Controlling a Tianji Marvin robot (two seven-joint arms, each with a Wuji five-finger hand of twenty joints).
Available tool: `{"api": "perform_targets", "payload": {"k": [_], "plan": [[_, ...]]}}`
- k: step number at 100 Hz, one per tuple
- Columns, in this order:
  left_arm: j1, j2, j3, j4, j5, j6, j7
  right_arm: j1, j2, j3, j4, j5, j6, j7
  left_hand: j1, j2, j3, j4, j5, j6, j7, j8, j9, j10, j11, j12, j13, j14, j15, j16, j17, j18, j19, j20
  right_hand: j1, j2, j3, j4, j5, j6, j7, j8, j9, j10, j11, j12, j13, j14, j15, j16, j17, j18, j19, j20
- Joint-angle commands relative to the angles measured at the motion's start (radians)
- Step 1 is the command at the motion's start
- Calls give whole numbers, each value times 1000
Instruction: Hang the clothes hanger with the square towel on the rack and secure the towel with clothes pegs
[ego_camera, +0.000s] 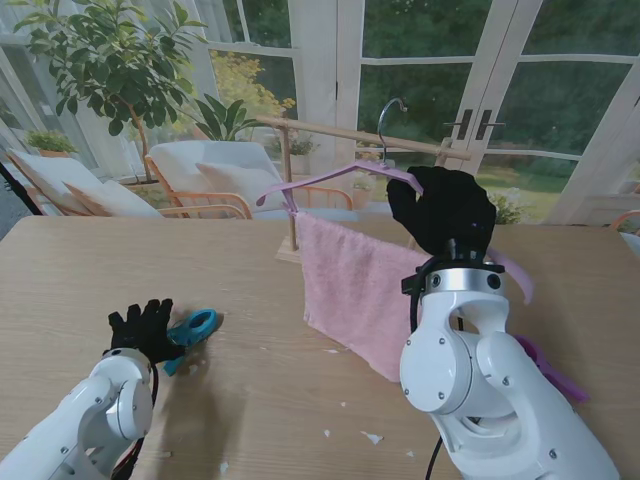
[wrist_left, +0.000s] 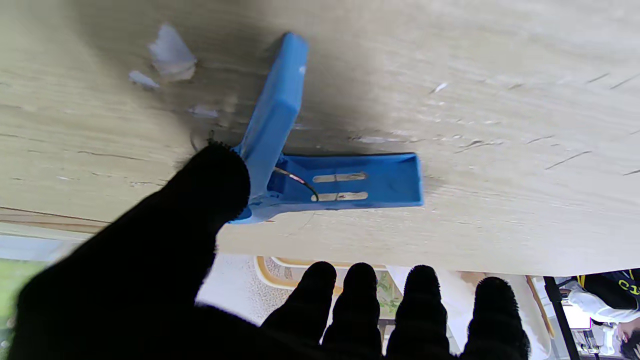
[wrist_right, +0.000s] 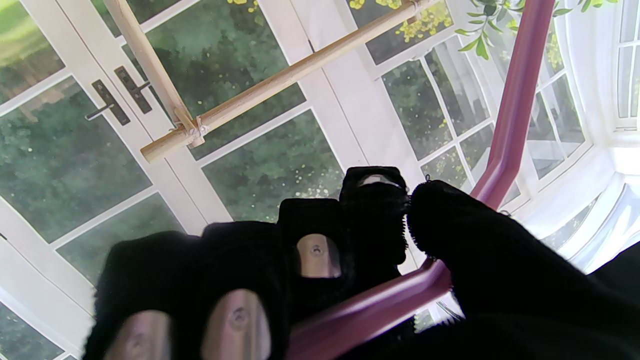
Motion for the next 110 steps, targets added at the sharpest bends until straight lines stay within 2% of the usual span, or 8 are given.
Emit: {"api": "perform_targets", "payload": {"k": [1,17,33,72,81,99,110], "plan": [[27,4,-2,-11,2,12,-9,1,-9,-5,-6,4,-1,7,-23,-22,23,-21,-32,11,1,34,-28,-17,-1,38,-30,-6,-6,11,-6,-7,-6,3,-24,81,-14,35,22,-8,9,15,22,14,44,17,35,12,102,-2,81,-165,202,33],[61,2,-32,-18,-32,2,-4,5,-11,-16,-4,5,-2,0,-20,-30,34,-21,-30,16,38,103,-4,-12,48,74,-33,-6,6,57,-14,-4,23,47,-24,81,-14,35,22,-8,9,15,22,14,44,17,35,12,103,-2,82,-164,202,34],[69,2,-38,-17,-60,-12,-10,11,-12,-27,-3,4,-1,-3,-47,-39,38,-26,-29,13,48,109,1,-20,58,66,-31,-13,1,62,-16,-4,26,59,-23,81,-15,35,22,-8,9,15,22,14,44,17,35,11,103,-1,82,-165,202,37],[54,4,-16,6,-61,11,-14,12,-11,-27,-3,0,0,2,-73,-68,74,-38,-42,16,36,135,-12,-30,60,91,-29,-23,-6,51,-14,-8,21,69,-24,81,-16,35,22,-8,9,15,22,14,44,17,35,9,104,1,82,-167,202,39],[54,5,-17,9,-63,15,-21,11,-11,-27,-4,0,2,2,-85,-85,90,-41,-38,11,12,126,-13,-36,45,94,-27,-26,-7,45,-13,-11,23,75,-24,81,-16,35,22,-8,9,15,22,14,44,17,35,10,104,1,82,-167,202,40],[57,6,-20,5,-68,29,-33,12,-11,-30,-6,-2,5,2,-122,-114,141,-56,-32,11,-13,67,-10,-44,56,116,-30,-30,3,67,-22,-16,56,137,-24,80,-16,35,22,-8,9,15,22,14,44,17,35,9,104,2,82,-167,202,40],[60,5,-23,4,-62,34,-31,15,-12,-32,-6,-2,6,2,-118,-114,141,-57,-30,13,-9,61,-5,-48,60,120,-29,-32,3,70,-22,-16,59,147,-23,80,-16,35,22,-8,9,16,22,14,44,17,35,9,105,2,82,-167,202,41]]}}
